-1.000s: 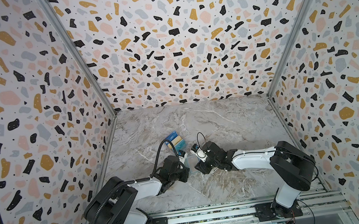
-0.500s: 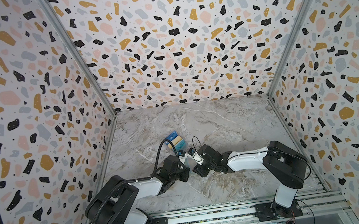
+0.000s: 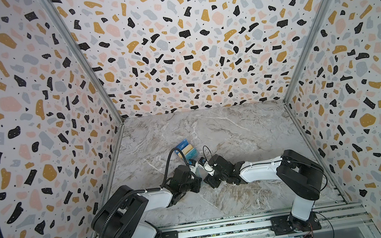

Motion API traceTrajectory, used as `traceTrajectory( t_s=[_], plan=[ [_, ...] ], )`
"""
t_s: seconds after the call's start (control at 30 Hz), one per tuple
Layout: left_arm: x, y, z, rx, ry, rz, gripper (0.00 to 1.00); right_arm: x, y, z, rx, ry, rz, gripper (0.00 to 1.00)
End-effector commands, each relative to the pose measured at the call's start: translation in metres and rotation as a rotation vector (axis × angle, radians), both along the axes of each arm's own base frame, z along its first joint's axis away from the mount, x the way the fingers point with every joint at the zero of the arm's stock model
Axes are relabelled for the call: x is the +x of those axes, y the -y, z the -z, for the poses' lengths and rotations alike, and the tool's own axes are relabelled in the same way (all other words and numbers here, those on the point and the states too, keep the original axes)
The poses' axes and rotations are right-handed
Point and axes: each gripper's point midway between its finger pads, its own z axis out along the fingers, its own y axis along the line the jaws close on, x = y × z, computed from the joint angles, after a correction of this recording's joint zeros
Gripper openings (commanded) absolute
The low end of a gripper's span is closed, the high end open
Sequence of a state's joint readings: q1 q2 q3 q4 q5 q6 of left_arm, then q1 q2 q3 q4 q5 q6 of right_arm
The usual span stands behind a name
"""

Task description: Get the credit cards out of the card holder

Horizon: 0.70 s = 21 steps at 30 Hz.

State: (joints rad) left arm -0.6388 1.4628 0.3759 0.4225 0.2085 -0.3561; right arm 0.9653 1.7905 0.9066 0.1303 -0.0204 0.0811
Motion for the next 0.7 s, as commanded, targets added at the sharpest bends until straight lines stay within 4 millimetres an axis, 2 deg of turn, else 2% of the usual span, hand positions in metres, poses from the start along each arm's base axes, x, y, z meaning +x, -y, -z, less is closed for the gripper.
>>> traceTrajectory(
  t_s=[0.0,0.17,0.43,0.57,0.67],
  plan=[
    [-0.015,-0.007,0.020,0.050,-0.049,0.028,0.00,-0.001,-0.010,0.002,-0.006,0.006,-0.019,0.66],
    [-0.017,-0.009,0.023,0.049,-0.055,0.020,0.00,0.002,-0.001,0.011,-0.039,0.010,0.020,0.63],
    [-0.017,-0.010,0.026,0.055,-0.064,0.015,0.00,0.006,0.011,0.018,-0.066,0.009,0.077,0.51],
    [-0.017,-0.010,0.027,0.058,-0.068,0.013,0.00,0.010,0.014,0.016,-0.062,0.006,0.096,0.48],
    [-0.017,-0.010,0.028,0.061,-0.070,0.012,0.00,0.009,0.013,0.007,-0.048,0.012,0.083,0.50]
  ],
)
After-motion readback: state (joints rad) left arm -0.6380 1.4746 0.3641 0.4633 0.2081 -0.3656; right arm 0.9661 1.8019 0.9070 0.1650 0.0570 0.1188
